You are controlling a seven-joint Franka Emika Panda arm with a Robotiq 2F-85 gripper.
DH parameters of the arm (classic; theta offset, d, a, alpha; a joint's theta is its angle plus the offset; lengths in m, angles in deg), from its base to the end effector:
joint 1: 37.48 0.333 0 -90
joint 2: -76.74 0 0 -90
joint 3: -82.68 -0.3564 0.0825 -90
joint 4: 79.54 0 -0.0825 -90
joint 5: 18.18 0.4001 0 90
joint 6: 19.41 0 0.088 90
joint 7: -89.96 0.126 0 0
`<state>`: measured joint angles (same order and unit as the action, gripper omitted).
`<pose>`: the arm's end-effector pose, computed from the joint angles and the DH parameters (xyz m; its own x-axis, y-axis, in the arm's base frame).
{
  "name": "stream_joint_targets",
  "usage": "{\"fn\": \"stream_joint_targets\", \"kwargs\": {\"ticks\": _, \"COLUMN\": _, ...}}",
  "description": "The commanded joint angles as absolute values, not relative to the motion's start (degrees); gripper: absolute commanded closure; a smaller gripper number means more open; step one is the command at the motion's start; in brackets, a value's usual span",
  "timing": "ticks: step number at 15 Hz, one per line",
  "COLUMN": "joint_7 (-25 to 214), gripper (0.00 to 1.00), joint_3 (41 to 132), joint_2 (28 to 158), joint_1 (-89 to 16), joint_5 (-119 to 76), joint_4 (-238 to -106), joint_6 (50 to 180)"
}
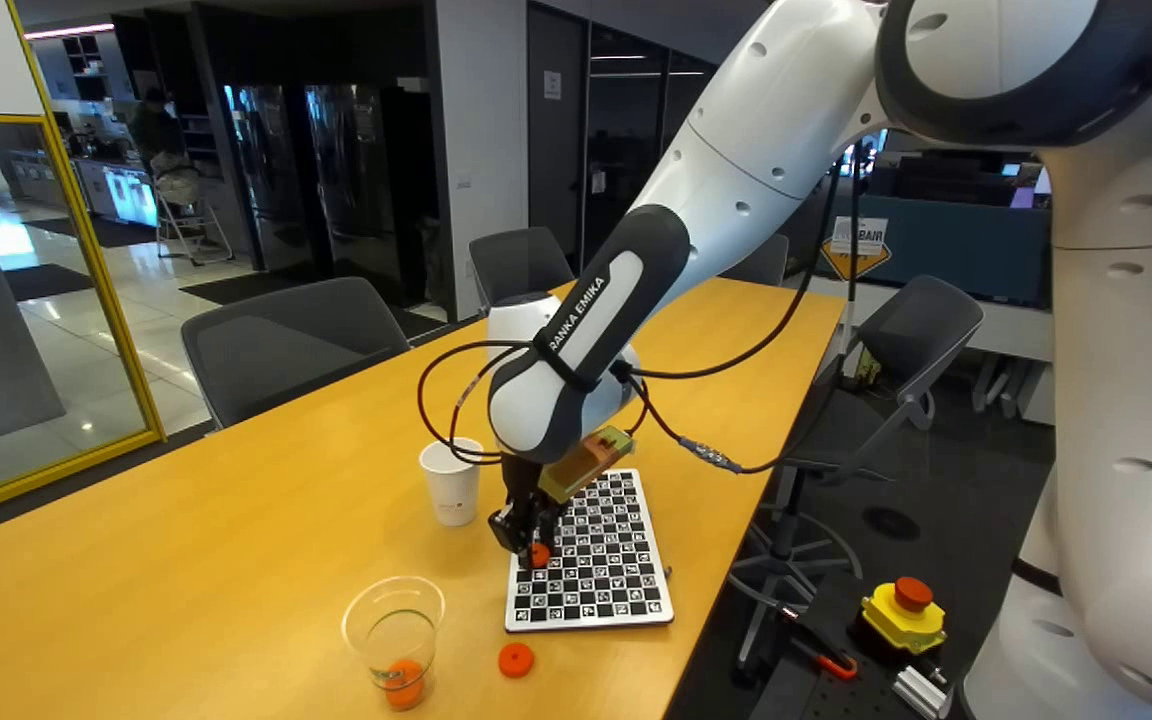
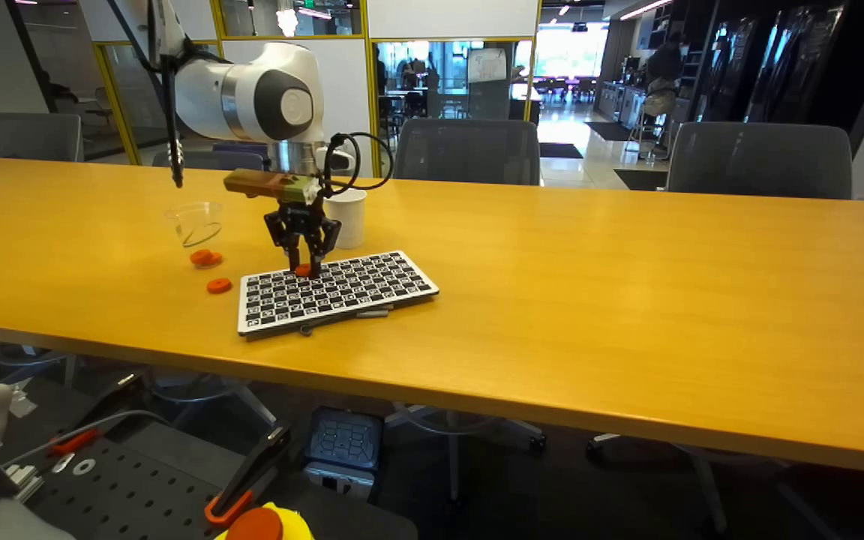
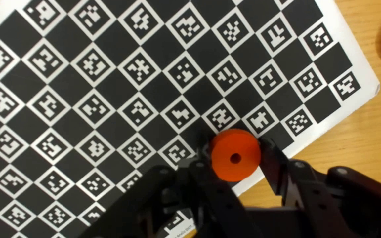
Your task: Put the blue circle into the white cup then the orange circles inside the transparent cup.
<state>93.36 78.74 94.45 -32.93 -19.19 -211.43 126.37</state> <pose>0.5341 0.0805 0.2129 0.9927 0.1011 -0.0663 0.1007 -0.9949 -0.0081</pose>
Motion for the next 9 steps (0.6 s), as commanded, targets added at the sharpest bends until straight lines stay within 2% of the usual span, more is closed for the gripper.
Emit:
{"fn": "stream_joint_targets", "kwargs": {"ticks": 1, "joint_7": 95.1, "gripper": 0.76, "joint_3": 78.4, "joint_2": 90.3, "joint_1": -29.4, "joint_5": -23.6, "joint_4": -213.7, "joint_6": 127.2}}
{"fn": "stream_joint_targets", "kwargs": {"ticks": 9, "joint_7": 106.8, "gripper": 0.76, "joint_3": 77.0, "joint_2": 81.2, "joint_1": -21.7, "joint_5": -41.0, "joint_4": -216.2, "joint_6": 126.7}}
